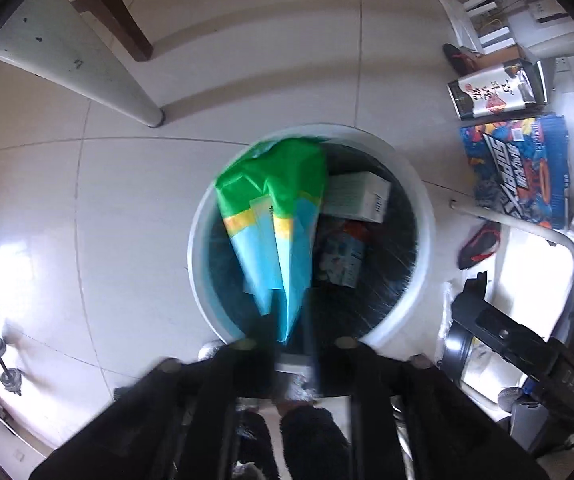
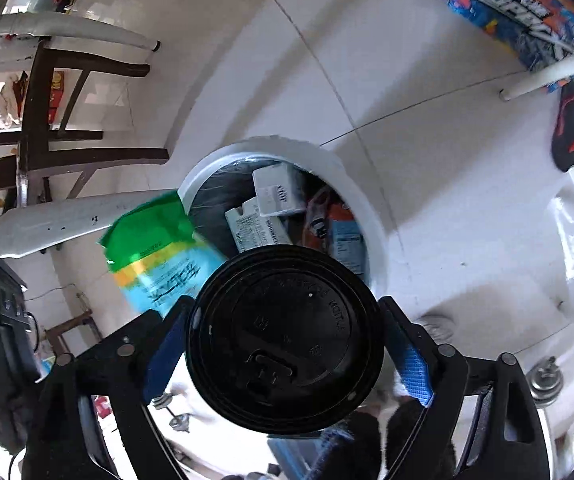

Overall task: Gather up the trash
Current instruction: 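Carry the bag and lid to the bin and open both tools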

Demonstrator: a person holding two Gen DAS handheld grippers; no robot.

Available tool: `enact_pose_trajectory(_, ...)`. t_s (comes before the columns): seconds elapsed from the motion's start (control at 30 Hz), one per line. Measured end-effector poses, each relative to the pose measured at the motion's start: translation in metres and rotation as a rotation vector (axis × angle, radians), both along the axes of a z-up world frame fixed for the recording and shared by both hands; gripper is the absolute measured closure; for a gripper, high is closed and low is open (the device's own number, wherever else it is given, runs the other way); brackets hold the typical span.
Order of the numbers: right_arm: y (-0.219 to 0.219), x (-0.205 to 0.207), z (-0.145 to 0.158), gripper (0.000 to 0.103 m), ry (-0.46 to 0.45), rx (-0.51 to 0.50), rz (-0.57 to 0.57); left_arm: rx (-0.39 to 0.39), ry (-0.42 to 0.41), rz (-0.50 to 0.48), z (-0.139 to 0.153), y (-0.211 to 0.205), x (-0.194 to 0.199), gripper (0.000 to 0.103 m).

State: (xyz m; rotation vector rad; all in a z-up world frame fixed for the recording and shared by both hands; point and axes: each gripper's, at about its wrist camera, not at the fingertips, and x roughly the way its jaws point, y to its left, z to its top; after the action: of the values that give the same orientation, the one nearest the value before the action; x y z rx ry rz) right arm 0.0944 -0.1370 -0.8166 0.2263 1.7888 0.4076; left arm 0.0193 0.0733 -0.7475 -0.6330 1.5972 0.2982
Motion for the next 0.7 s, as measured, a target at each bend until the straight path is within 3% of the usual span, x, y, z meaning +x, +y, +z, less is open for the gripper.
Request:
enact_pose_trajectory(0.03,0.001,-0.001,-0.003,0.003,0.000,-0.001,-0.003,0.020,-0.009,-0.004,0.002,0.000,-0.001,0.026)
enact_pose_trajectory(0.07,0.002,-0.002,-0.005,0.000,-0.003,-0.008,-0.002,0.039,-0.017,-0.006,0.004,0.001,-0.002,0.011)
enact_pose_trajectory(0.1,0.003,-0.004,-0.007,0.000,-0.008,-0.020,0.002,0.063,-0.029,-0.013,0.008,0.001,-0.004,0.004)
enact_pose_trajectory(0.27,0.006,-0.011,-0.006,0.000,-0.029,-0.066,0.013,0.126,-0.022,-0.044,0.012,0.003,-0.012,0.000)
enact_pose_trajectory(0.4,0.010,-0.014,0.006,0.000,-0.106,-0.171,0.082,0.189,-0.015,-0.081,0.016,-0.004,-0.016,0.000)
enact_pose_trajectory(0.53,0.015,-0.019,0.021,0.000,-0.193,-0.277,0.167,0.205,-0.010,-0.100,0.027,-0.014,-0.023,0.000)
enact_pose_trajectory(0.7,0.005,-0.025,0.040,0.000,-0.220,-0.306,0.201,0.212,-0.004,-0.104,0.051,-0.026,-0.035,0.000)
